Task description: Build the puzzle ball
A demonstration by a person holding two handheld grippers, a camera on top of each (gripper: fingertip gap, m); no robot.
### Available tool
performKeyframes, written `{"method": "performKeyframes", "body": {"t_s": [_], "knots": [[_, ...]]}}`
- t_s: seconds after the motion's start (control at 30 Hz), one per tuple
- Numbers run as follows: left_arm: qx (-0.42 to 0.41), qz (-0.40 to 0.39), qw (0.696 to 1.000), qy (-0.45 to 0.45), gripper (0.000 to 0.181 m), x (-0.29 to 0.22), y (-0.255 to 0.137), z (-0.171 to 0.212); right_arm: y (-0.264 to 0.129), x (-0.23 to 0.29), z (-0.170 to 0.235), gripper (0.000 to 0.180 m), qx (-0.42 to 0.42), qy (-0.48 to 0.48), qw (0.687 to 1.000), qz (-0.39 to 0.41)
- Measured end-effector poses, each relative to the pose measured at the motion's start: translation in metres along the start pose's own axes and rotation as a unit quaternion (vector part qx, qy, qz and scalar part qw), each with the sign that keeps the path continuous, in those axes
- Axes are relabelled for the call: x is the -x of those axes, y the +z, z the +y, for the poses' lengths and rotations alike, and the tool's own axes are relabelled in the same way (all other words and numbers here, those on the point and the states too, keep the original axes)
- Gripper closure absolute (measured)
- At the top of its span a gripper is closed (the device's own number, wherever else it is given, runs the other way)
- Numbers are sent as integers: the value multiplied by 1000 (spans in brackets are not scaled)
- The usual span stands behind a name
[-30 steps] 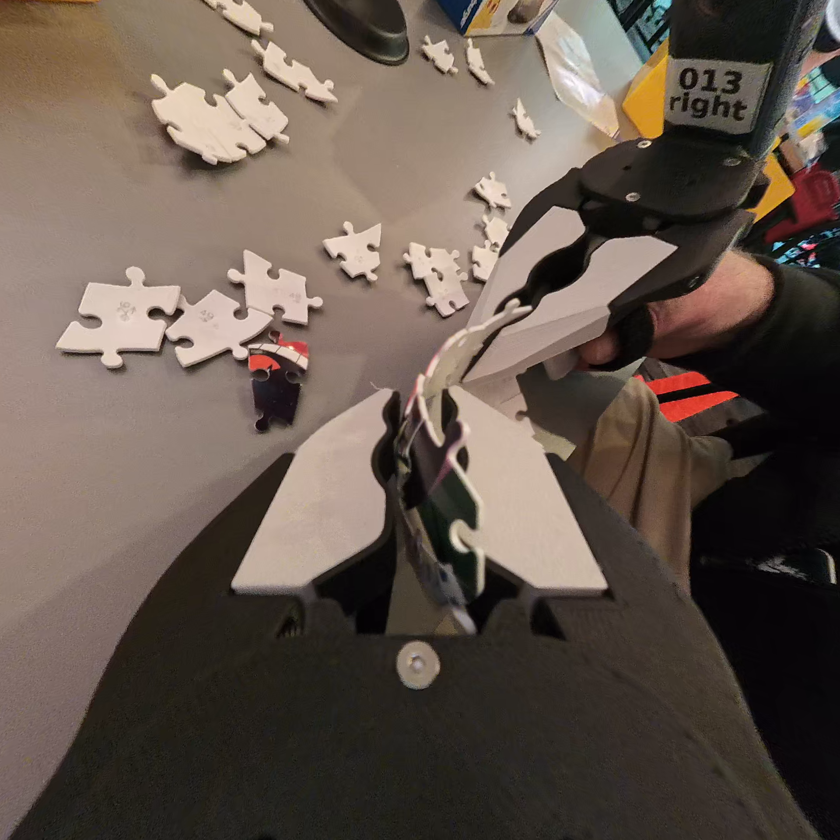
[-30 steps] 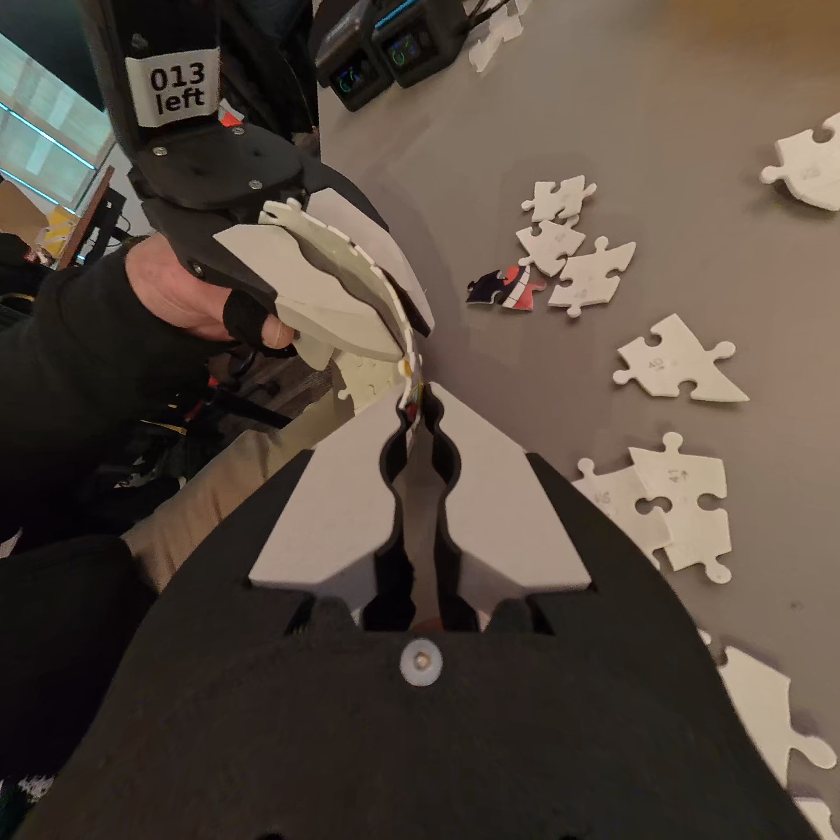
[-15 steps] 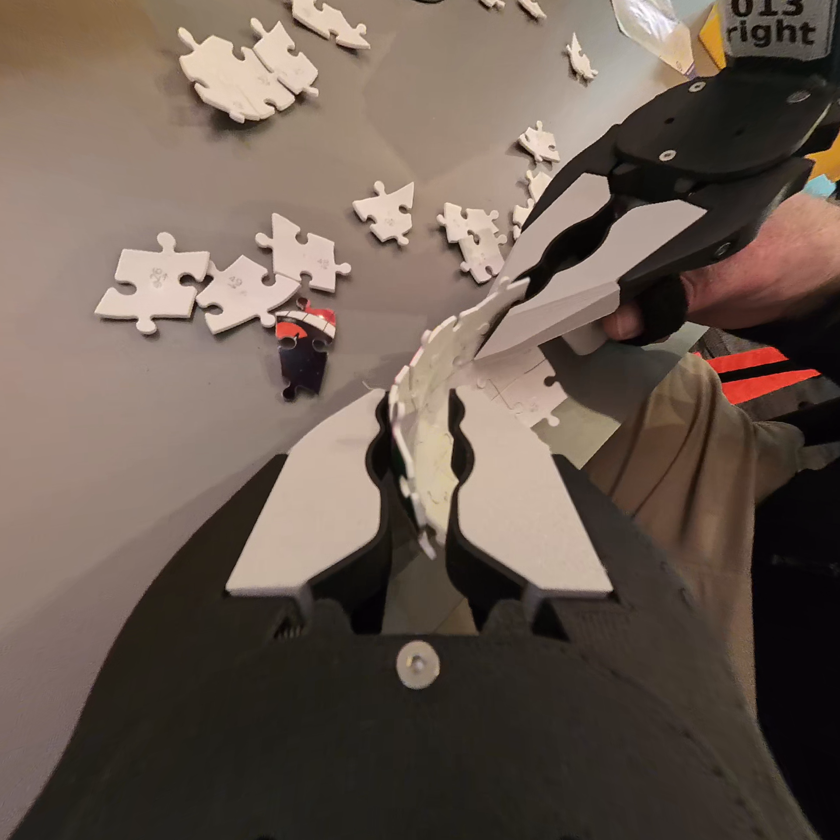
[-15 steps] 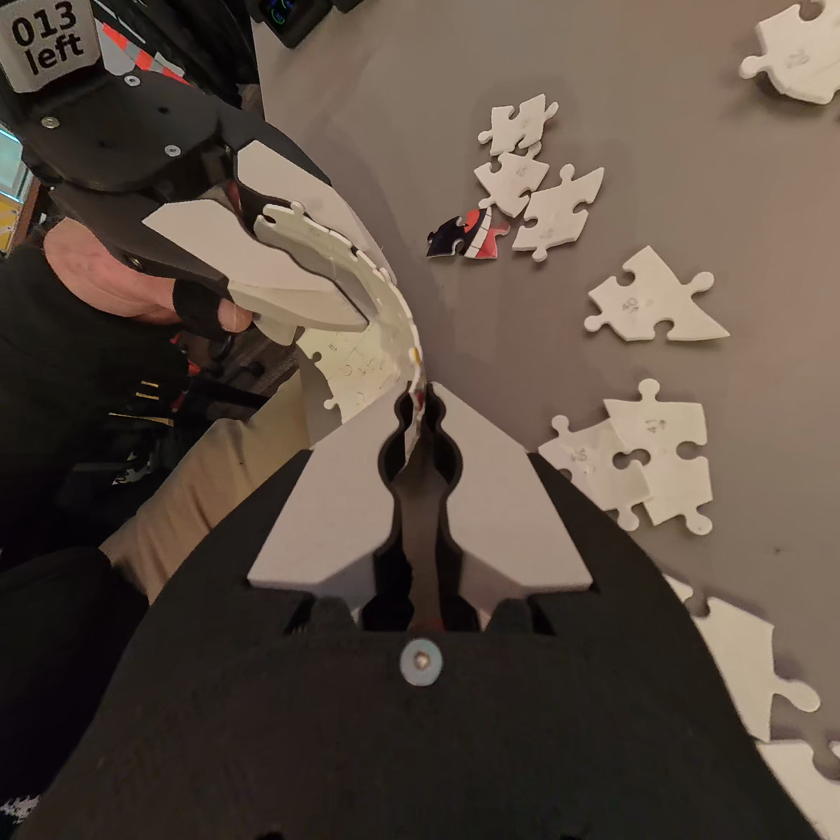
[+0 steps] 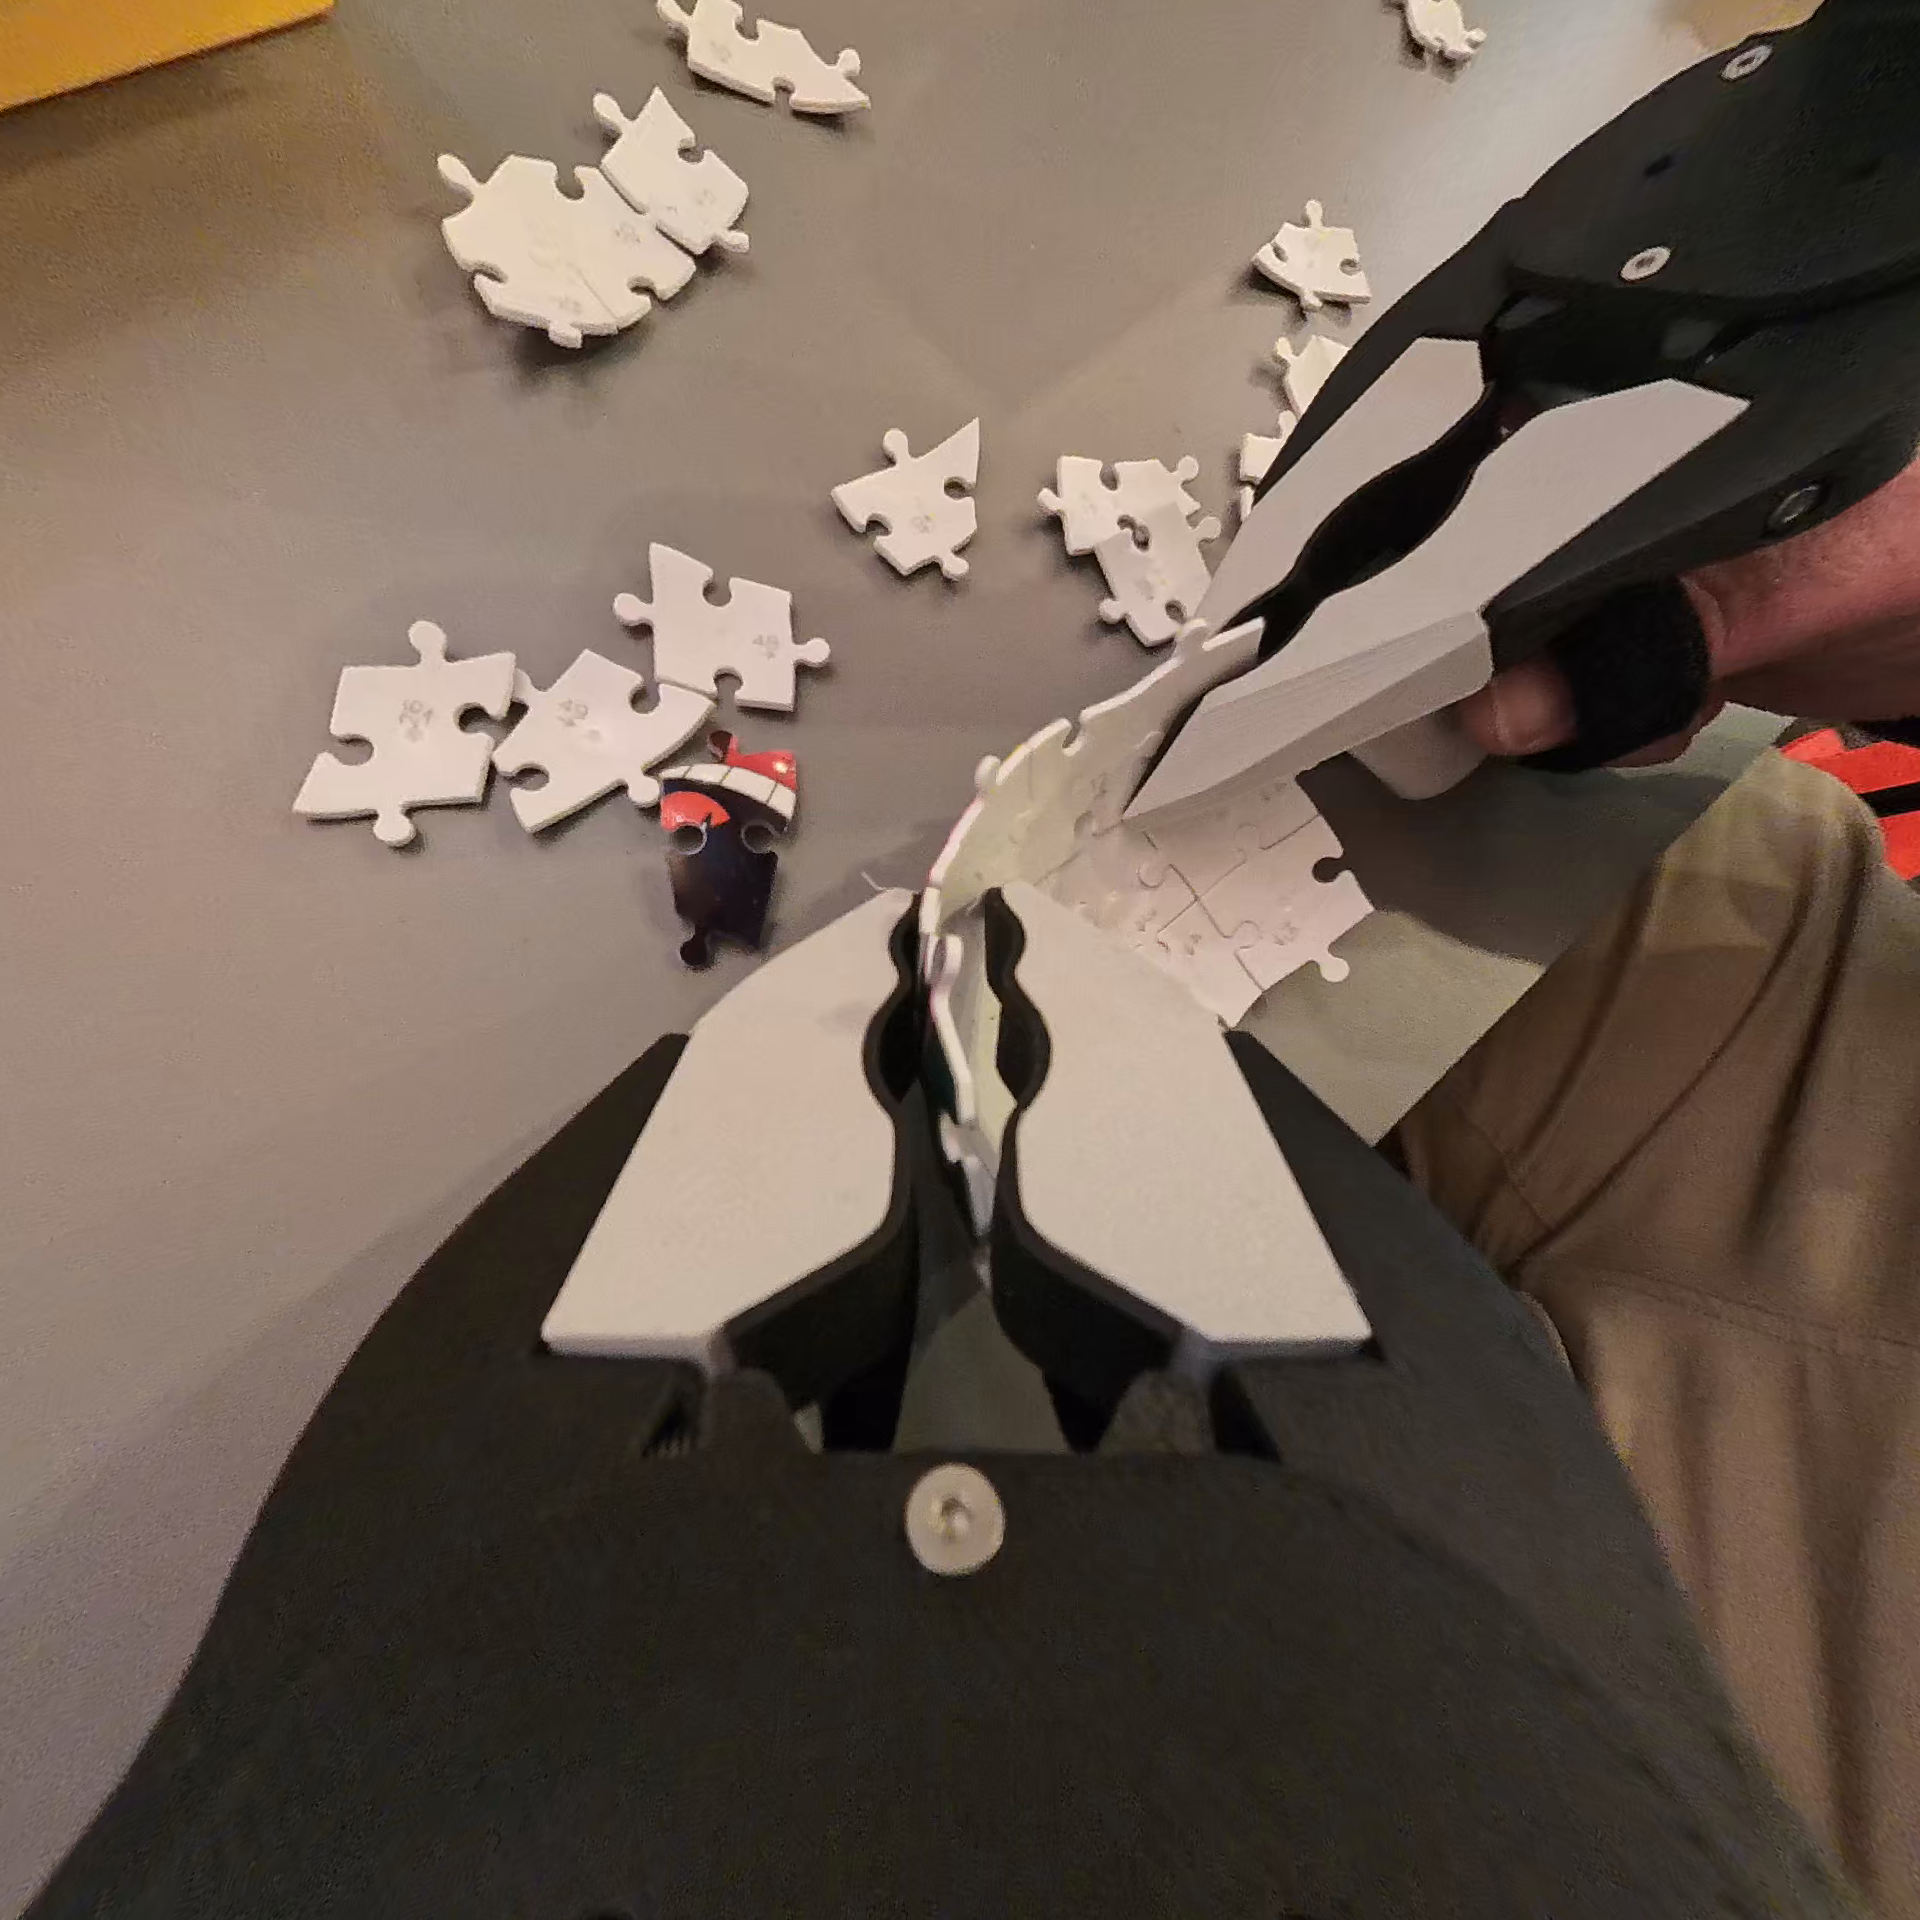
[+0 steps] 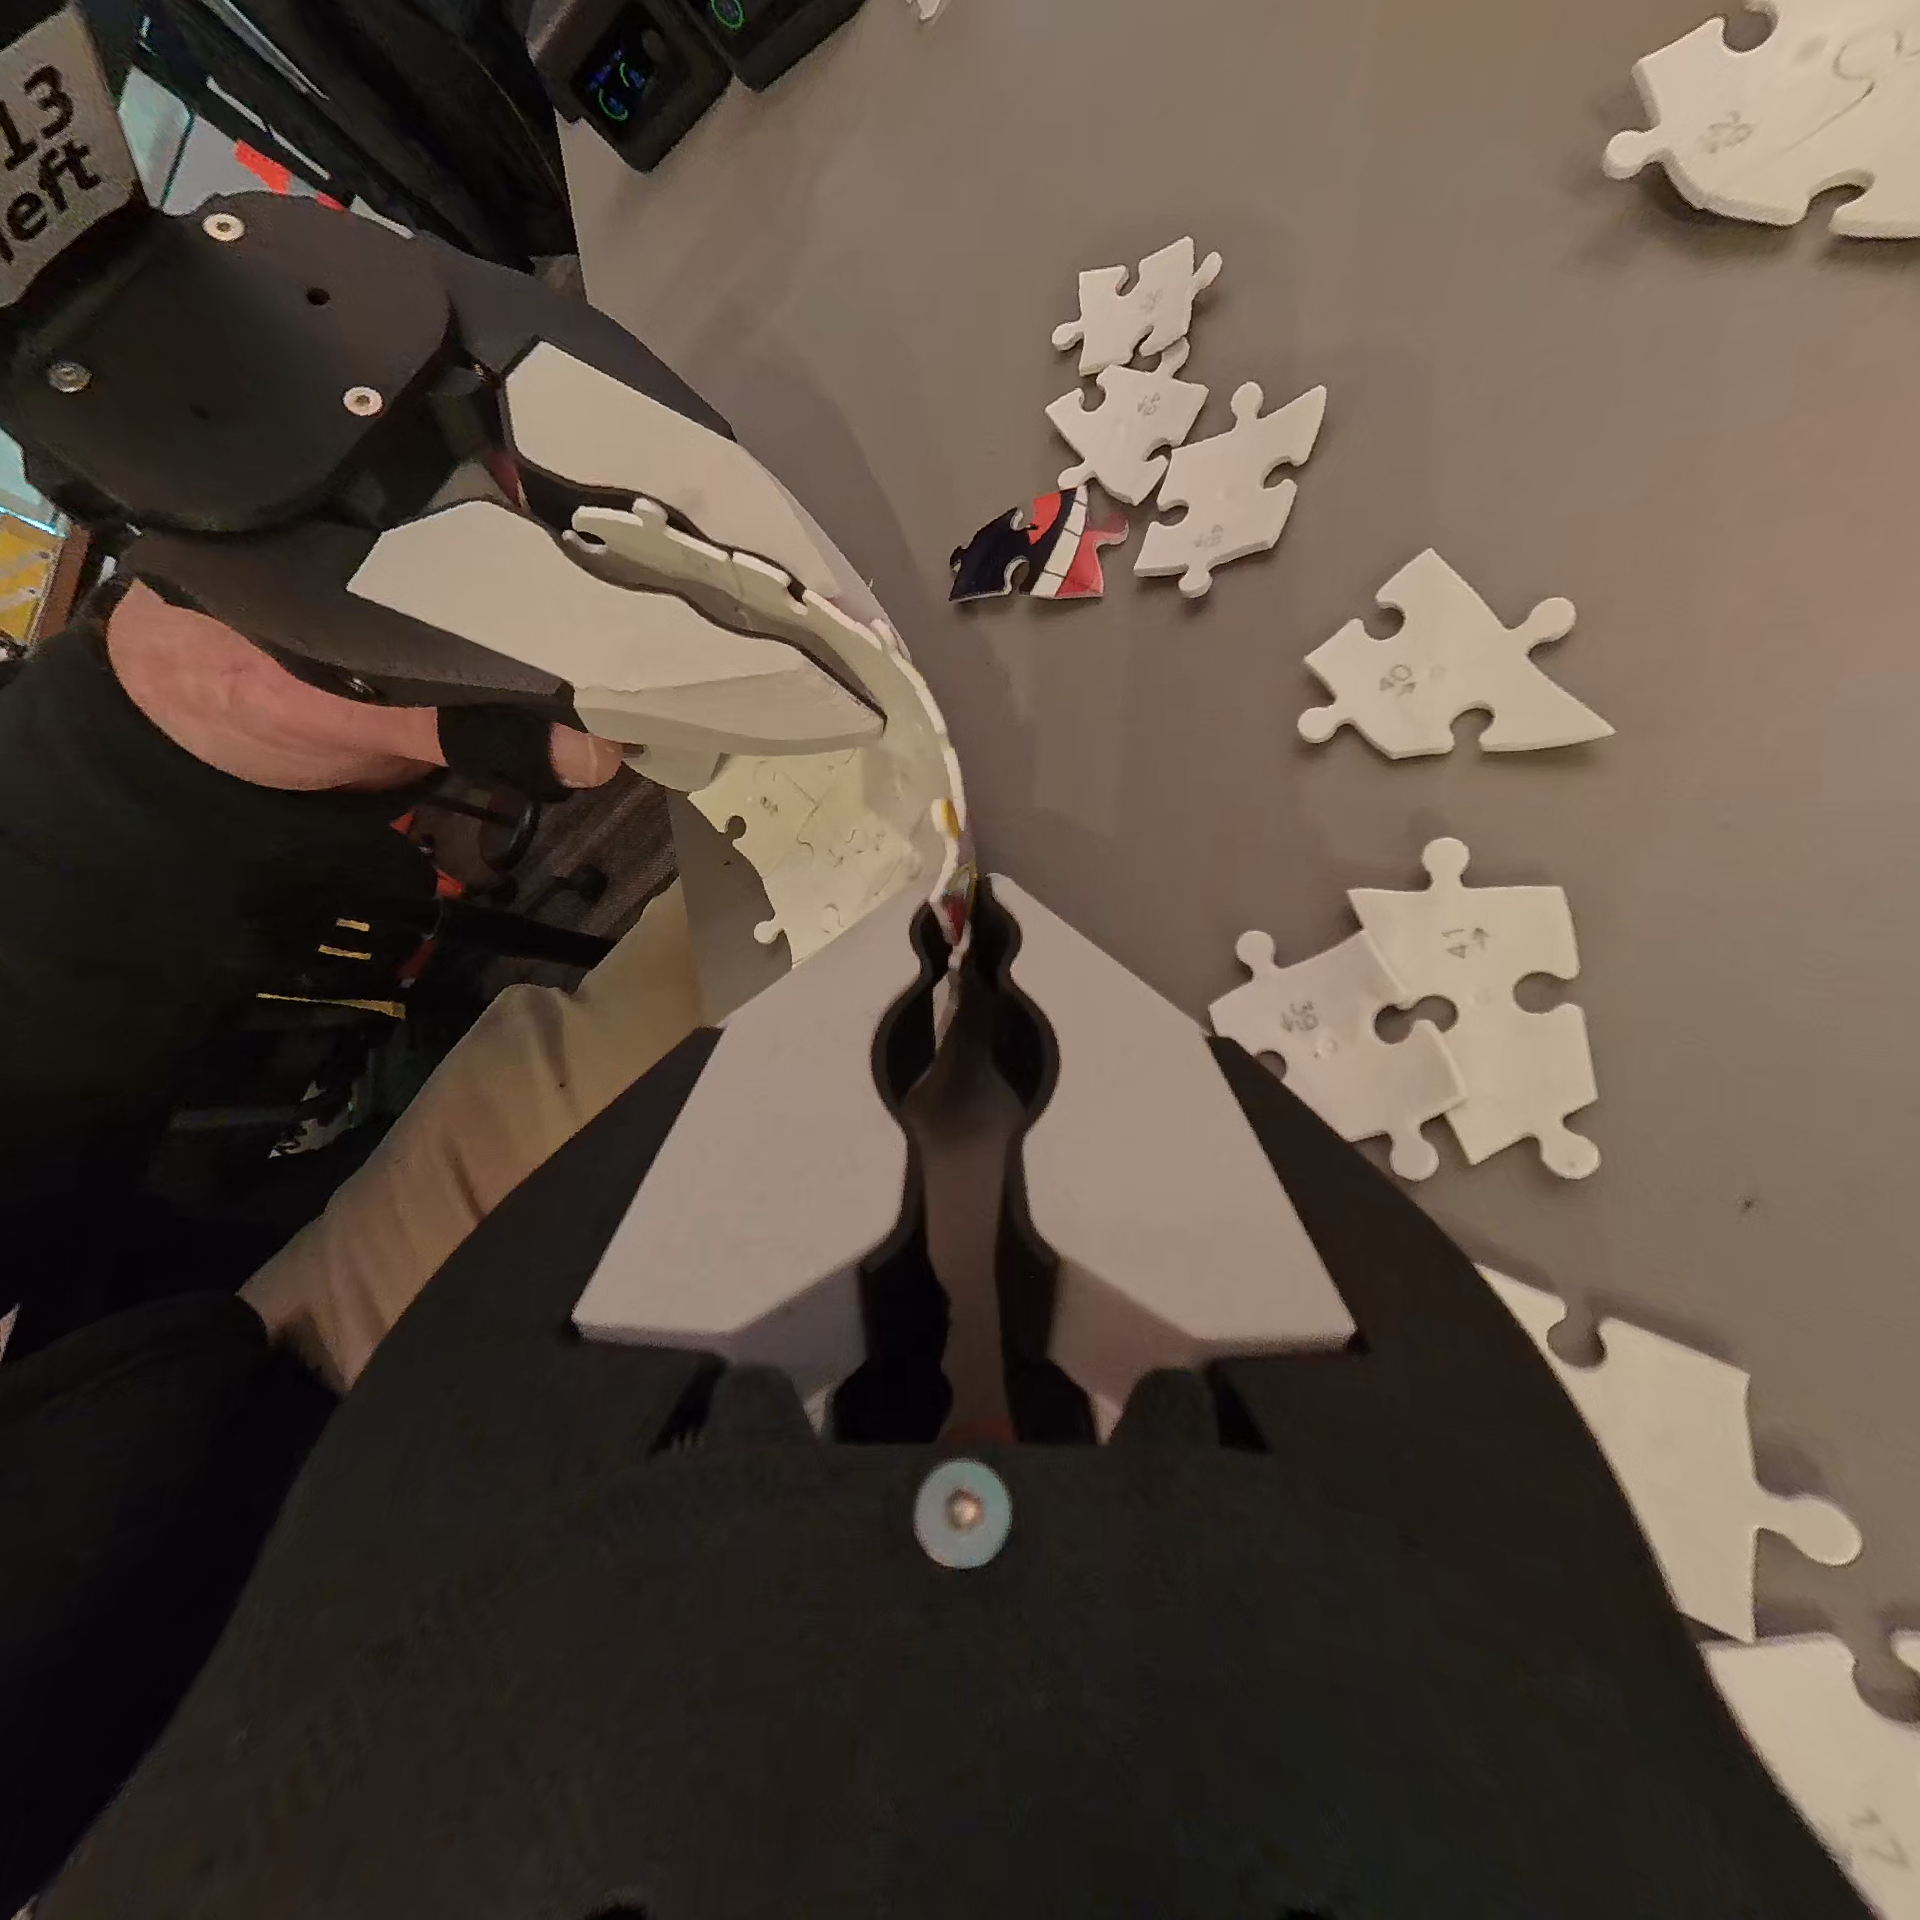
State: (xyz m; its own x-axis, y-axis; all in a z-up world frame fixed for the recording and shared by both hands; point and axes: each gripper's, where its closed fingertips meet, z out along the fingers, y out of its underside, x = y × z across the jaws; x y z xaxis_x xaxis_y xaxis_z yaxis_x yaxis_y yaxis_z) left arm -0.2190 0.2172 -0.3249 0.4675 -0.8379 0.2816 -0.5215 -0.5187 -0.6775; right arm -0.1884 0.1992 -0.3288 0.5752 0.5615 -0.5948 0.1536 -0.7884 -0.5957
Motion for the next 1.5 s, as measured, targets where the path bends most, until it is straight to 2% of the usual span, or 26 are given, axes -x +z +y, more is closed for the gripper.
{"method": "performKeyframes", "body": {"t_s": [0.27, 0.53, 0.87, 1.1, 1.5], "knots": [[1, -8, 1000, 6, 170, 0, 0, -2, 0, -1, -1, 178, -5, 2, 1000, 4], [1, 21, 1000, -15, 154, -1, -4, 2, -6, -3, -2, 167, -5, -1, 1000, 9], [10, 36, 999, -34, 147, 0, -22, 9, -14, -1, -2, 173, 0, -4, 1000, 5], [-24, 32, 998, -57, 145, 9, -34, 1, -15, 2, 6, 173, 25, -8, 1000, 9], [-15, 17, 998, -54, 142, 14, -37, 5, -32, 2, 5, 156, 40, -19, 999, 13]]}}
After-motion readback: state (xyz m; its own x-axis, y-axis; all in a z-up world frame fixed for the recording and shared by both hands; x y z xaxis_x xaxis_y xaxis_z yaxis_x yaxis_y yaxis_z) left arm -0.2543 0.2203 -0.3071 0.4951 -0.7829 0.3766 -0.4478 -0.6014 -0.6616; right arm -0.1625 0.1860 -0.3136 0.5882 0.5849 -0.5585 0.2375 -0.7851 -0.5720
